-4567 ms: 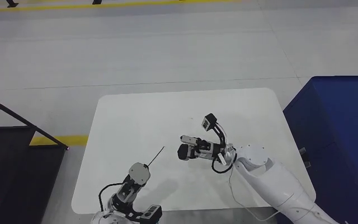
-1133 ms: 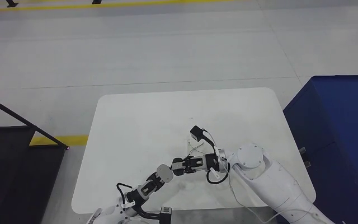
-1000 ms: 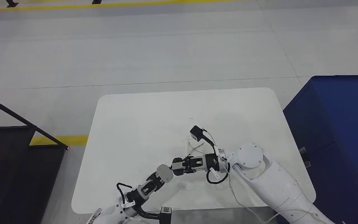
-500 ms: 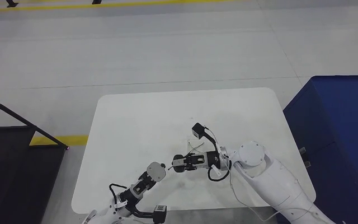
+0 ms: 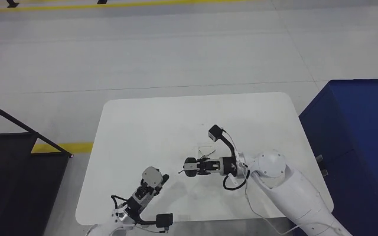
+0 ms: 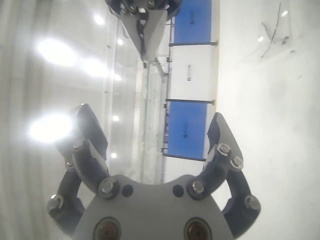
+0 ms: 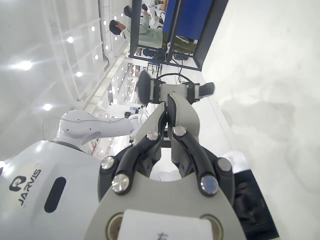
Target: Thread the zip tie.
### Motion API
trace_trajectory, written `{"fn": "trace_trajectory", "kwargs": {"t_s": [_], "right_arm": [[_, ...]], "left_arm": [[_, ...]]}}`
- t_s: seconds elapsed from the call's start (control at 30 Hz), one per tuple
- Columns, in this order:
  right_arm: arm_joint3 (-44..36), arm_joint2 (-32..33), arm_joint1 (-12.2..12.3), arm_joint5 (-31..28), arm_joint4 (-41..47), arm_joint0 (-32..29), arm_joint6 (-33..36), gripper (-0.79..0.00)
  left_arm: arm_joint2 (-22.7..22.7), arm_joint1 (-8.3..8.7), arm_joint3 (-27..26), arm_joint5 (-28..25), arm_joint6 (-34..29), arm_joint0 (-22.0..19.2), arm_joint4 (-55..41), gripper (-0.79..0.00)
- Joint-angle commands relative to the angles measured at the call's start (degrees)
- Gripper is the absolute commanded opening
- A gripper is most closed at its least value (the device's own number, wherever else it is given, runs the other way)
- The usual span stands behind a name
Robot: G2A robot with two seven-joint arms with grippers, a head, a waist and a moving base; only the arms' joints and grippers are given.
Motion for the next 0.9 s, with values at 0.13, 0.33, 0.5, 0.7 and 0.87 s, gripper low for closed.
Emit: {"fn": "trace_trajectory", "kwargs": {"t_s": [0.13,0.33,0.5,0.7,0.87], "right_arm": [[-3.64,5.02,1.10,-0.50,0.66,-4.80,-0.36,-0.785],[-3.64,5.02,1.10,-0.50,0.66,-4.80,-0.36,-0.785],[-9.58,4.26,0.72,-5.57,3.73,-4.48,0.98,-0.785],[-23.41,5.72,0.46,-6.76,14.00,-3.57,2.08,-0.785],[-28.32,4.04,-0.26,-1.07,17.19,-0.45,-2.77,-0.785]], "left_arm": [[-6.47,1.09,-0.57,-44.04,6.13,0.24,-42.54,0.000],[-7.76,1.10,-0.22,-45.24,4.78,-0.65,-45.92,0.000],[-7.76,1.10,-0.22,-45.24,4.78,-0.65,-45.92,0.000],[-7.76,1.10,-0.22,-45.24,4.78,-0.65,-45.92,0.000],[-7.76,1.10,-0.22,-45.24,4.78,-0.65,-45.92,0.000]]}}
